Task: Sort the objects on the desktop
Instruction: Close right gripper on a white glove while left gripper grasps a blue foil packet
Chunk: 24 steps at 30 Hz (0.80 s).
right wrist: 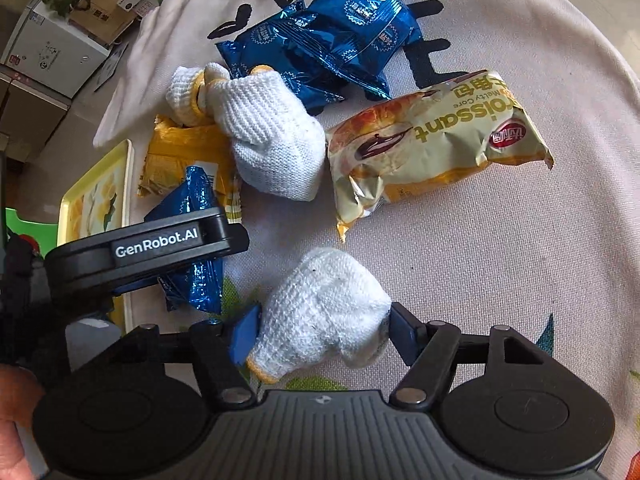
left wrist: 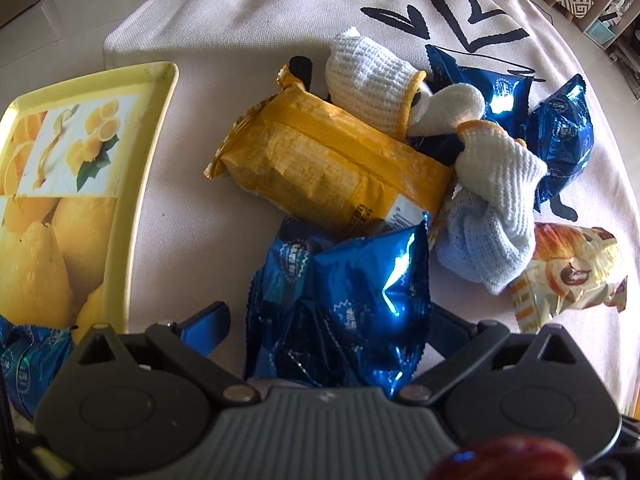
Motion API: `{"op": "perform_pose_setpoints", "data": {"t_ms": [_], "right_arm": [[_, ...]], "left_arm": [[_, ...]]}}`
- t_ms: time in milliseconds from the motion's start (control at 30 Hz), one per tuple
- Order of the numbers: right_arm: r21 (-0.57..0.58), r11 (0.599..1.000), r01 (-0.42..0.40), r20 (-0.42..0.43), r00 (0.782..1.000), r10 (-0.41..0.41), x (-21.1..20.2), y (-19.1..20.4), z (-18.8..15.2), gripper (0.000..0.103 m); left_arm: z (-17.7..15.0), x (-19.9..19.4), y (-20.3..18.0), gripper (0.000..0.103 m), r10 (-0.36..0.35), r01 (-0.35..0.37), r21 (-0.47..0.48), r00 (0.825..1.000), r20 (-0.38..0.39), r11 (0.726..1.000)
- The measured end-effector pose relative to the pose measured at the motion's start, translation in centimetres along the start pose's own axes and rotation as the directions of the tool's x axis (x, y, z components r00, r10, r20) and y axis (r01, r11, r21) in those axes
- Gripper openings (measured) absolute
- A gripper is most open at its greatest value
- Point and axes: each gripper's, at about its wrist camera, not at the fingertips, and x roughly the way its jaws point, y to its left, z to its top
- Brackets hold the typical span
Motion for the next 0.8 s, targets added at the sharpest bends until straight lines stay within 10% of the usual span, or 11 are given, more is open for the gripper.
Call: {"op": "perform_pose_setpoints", "data": {"t_ms": [367,800], "right_arm": [[0.14,0.972,0.191,0.072,0.977,-0.202,-4.1,-3.9,0.6,0.064],[0.175,0.963,0.204,0.032,0.977,-0.213,-3.0,-4.4,0.6,0.076]], "left_arm": [[-2.9,-0.7,-3.8,0.095,-0.117,0.121,0.12,0.992,-0.038,0.985],[-2.1,-0.5,-3.2,0.102,-0.042,0.041,0.068,0.999,0.007,0.997]]}}
